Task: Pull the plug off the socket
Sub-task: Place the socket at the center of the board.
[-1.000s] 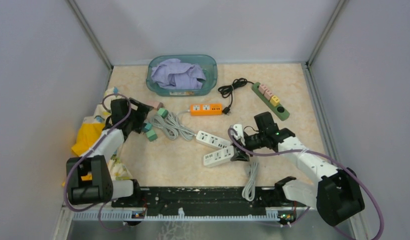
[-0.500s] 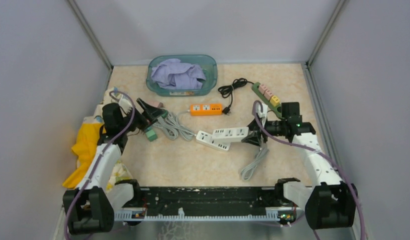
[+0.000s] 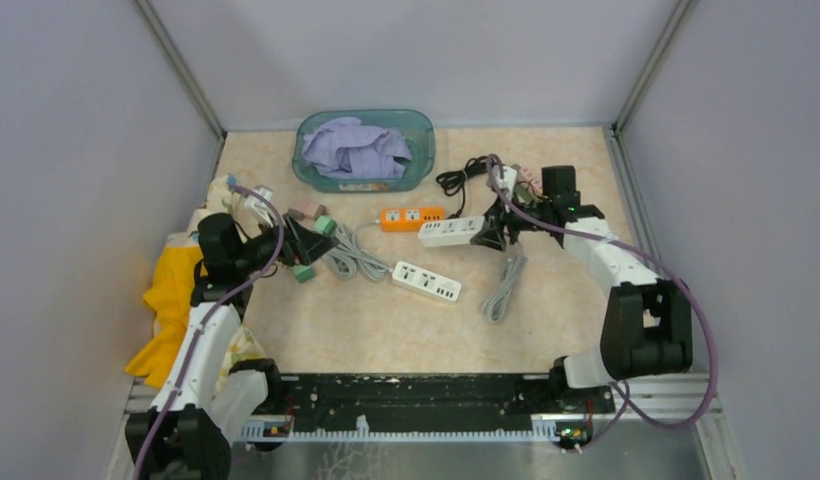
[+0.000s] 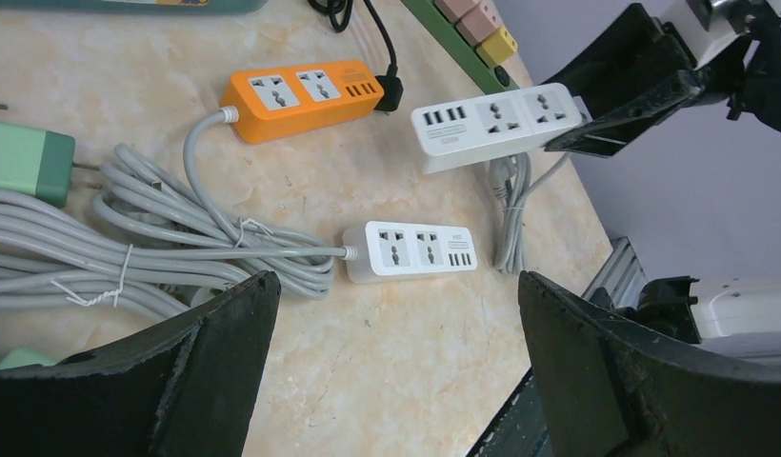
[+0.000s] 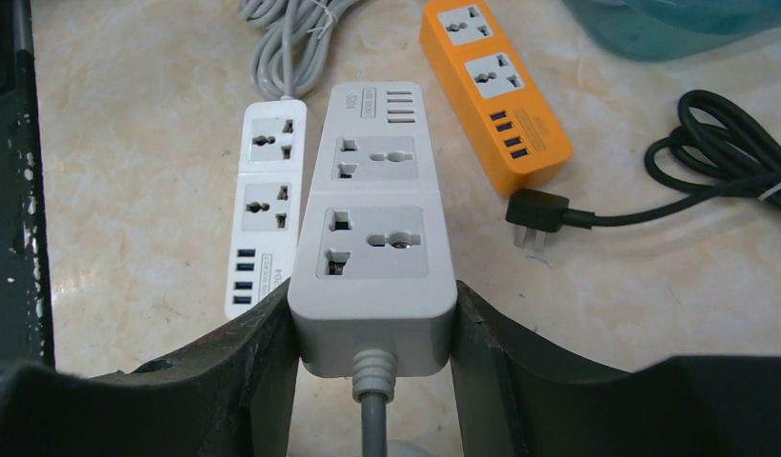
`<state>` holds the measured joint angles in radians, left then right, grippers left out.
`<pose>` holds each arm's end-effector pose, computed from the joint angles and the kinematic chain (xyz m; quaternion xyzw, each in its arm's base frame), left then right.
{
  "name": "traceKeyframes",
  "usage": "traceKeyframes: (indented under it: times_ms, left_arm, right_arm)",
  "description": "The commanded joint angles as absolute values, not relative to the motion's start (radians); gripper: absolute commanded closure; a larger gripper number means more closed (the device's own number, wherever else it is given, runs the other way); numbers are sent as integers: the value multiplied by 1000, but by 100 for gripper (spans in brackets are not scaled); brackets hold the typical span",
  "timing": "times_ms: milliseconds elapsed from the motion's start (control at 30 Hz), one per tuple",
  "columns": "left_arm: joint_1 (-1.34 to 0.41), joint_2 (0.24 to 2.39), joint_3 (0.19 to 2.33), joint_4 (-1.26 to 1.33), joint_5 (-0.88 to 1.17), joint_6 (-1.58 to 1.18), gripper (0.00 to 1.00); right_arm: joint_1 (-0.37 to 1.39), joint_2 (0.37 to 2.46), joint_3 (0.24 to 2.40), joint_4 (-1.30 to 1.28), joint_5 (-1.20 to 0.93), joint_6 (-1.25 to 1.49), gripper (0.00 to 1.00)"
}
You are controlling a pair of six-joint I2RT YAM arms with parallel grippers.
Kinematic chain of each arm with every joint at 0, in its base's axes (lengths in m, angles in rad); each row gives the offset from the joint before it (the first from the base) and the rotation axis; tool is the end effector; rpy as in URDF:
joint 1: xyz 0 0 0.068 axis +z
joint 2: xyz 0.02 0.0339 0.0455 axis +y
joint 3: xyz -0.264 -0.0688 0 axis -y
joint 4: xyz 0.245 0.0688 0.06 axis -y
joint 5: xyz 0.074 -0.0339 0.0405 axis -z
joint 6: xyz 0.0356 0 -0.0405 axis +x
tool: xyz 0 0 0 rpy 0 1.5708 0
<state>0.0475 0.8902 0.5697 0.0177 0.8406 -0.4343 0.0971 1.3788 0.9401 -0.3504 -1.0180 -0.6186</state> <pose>0.1996 -0.0171 0.2693 0.0592 0.7720 -0.4266 0.4675 0.2779 0.0575 0.2571 -0.4567 0.6912 0.3496 0.4376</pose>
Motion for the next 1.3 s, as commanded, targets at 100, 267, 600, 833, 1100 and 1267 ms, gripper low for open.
traceKeyframes:
  times_ms: [100,267,600,833,1100,1267]
  left_arm:
    - [45,853,584,-12,828,-358,0]
    - [46,862,587,-16,833,-354,0]
    - [48,865,590,-20,831,-354,0]
    - [51,864,591,-20,836,-357,0]
    - [54,858,589,-20,839,-356,0]
    - [55,852,588,-18,841,-356,0]
  right_arm:
    - [220,1558,1068,-291,-948,-653,100]
    - [284,1663,1114,-261,-897,-643,98]
    - [397,1840,1174,-255,-707,-621,81]
    - [425,1869,1202,-284,-620,-600,45]
    - [425,1824,1199,-314,-631,-595,30]
    - [422,1758,1202,-359,-650,-600,27]
